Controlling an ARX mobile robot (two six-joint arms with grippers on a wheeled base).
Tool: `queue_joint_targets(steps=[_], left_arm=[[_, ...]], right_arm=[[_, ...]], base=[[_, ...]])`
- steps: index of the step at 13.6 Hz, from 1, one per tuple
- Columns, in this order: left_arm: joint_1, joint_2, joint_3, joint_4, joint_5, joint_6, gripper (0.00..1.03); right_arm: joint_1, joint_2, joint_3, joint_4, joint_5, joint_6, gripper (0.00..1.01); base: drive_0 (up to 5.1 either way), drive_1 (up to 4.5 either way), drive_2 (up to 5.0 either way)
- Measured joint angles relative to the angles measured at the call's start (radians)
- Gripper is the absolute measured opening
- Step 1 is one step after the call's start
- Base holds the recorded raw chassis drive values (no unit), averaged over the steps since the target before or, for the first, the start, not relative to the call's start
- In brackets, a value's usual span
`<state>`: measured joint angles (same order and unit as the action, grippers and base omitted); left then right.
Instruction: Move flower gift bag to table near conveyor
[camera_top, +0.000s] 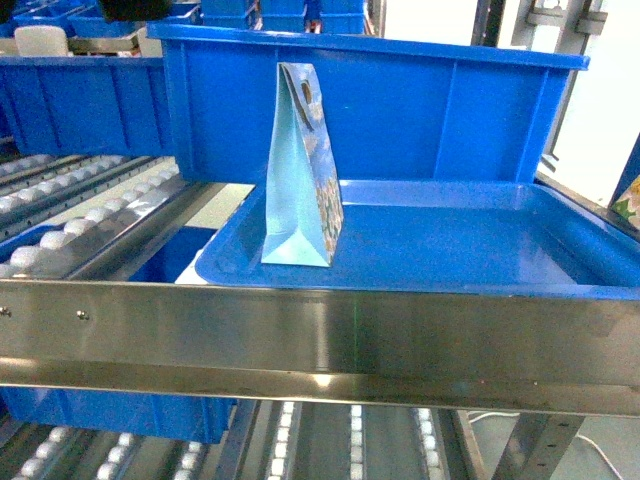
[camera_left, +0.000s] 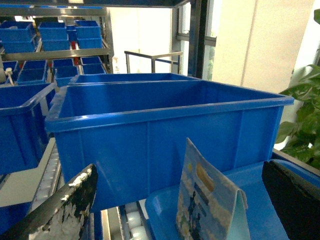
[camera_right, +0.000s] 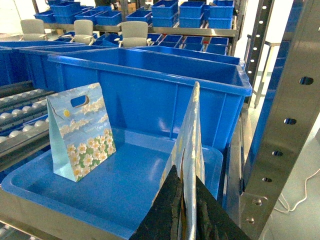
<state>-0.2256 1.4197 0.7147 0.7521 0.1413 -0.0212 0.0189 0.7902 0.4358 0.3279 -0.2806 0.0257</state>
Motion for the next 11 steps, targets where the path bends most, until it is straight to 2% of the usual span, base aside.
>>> queue_joint_targets(steps=[3,6,9,11], left_arm=[[-0.065,0.082,0.086,-0.05,-0.079,0.003,0.98],[-0.097,0.129,0.119,-0.06,-0.136,0.012,0.98],[-0.109,0.172,0.162,-0.103,-0.176,0.022,0.98],[-0.131,0.201,0.199,-0.157,-0.158,0.021,0.98]], right_arm=[[0.0,0.0,0.0,0.0,0.0,0.0,0.03],[0.0,0.0,0.0,0.0,0.0,0.0,0.03],[0.0,0.0,0.0,0.0,0.0,0.0,0.03],[0.0,0.0,0.0,0.0,0.0,0.0,0.03]], base=[[0.0,0.0,0.0],[0.0,0.0,0.0],[0.0,0.0,0.0],[0.0,0.0,0.0]])
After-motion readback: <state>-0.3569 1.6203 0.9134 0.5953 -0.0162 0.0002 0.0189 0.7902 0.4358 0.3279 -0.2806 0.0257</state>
